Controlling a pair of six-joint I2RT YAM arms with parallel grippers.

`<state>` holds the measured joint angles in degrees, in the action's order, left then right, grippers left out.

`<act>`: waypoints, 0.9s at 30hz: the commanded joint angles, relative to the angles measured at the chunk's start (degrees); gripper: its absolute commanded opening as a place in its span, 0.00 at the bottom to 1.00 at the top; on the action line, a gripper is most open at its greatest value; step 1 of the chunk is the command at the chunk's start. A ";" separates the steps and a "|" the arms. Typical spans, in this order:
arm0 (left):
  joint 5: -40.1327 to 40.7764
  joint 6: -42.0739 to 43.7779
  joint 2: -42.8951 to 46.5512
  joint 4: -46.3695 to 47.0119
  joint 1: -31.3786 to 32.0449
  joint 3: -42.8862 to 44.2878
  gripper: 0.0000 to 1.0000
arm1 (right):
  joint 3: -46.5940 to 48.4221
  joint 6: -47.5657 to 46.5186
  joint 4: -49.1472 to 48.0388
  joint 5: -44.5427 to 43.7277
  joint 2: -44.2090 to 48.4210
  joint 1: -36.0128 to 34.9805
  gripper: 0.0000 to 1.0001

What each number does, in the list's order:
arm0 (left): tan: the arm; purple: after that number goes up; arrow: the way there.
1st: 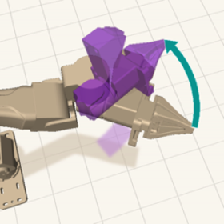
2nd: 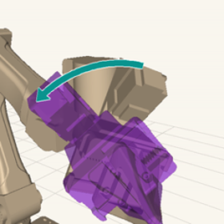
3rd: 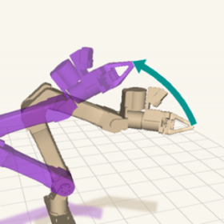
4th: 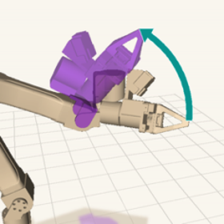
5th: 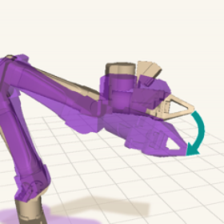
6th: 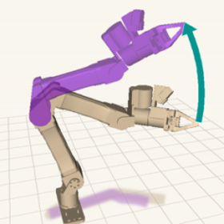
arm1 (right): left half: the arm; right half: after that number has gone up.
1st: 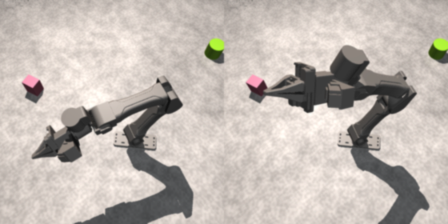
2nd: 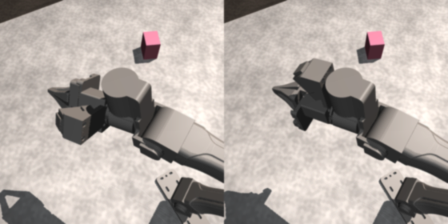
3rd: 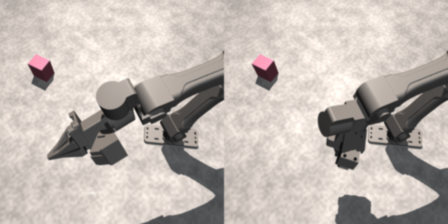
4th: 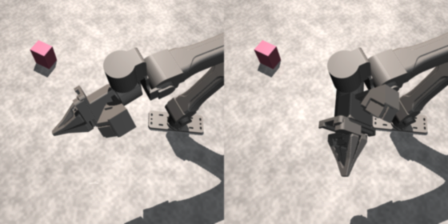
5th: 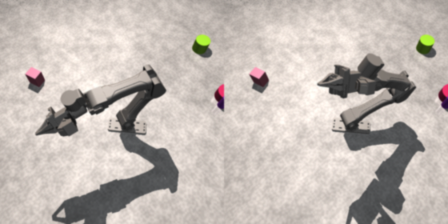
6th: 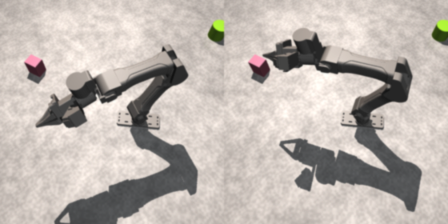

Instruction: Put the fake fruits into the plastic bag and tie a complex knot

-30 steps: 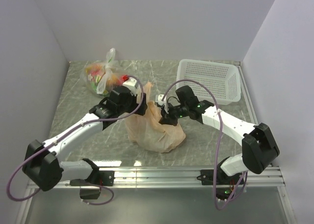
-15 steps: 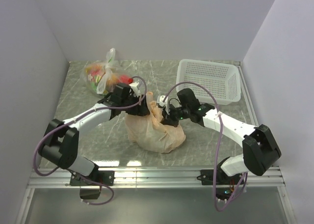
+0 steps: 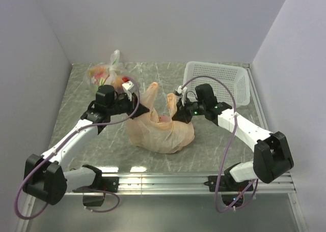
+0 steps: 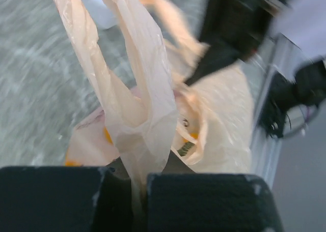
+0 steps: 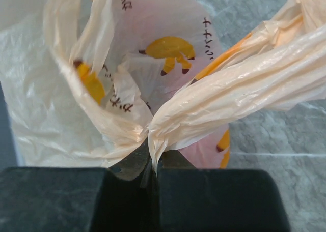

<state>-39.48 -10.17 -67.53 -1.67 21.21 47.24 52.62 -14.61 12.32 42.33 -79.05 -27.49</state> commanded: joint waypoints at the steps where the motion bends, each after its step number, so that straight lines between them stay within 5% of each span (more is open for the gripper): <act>1: -15.42 8.66 1.78 2.81 0.23 -1.63 0.01 | 5.64 6.69 1.21 5.82 -0.75 0.33 0.00; 2: -21.36 13.38 1.61 2.64 0.58 -1.37 0.01 | 6.26 7.14 1.48 6.62 -1.02 0.24 0.00; 7: -25.81 24.13 -3.29 -6.93 3.30 3.98 0.01 | 9.69 3.13 4.19 12.51 -2.52 -1.25 0.00; 13: -26.96 25.03 -8.58 -7.82 3.57 7.07 0.01 | 10.22 -6.30 10.27 15.50 -1.82 -3.19 0.00; 21: -28.19 26.95 -10.08 -10.26 4.71 7.95 0.02 | 9.43 -8.60 9.40 15.24 -1.90 -3.19 0.27; 23: -27.75 28.97 -10.08 -12.82 5.50 8.48 0.06 | 9.69 -5.80 6.94 16.29 -2.43 -3.19 0.24; 25: -27.14 28.37 -9.29 -12.92 5.42 8.48 0.20 | 10.04 -5.86 6.14 17.17 -2.78 -3.10 0.02; 27: -25.38 26.70 -7.46 -12.57 5.33 8.48 0.29 | 9.43 -6.22 5.79 17.09 -2.69 -3.10 0.00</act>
<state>-64.55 15.86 -77.56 -13.26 26.35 53.52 61.08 -21.15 21.30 57.10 -81.19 -30.50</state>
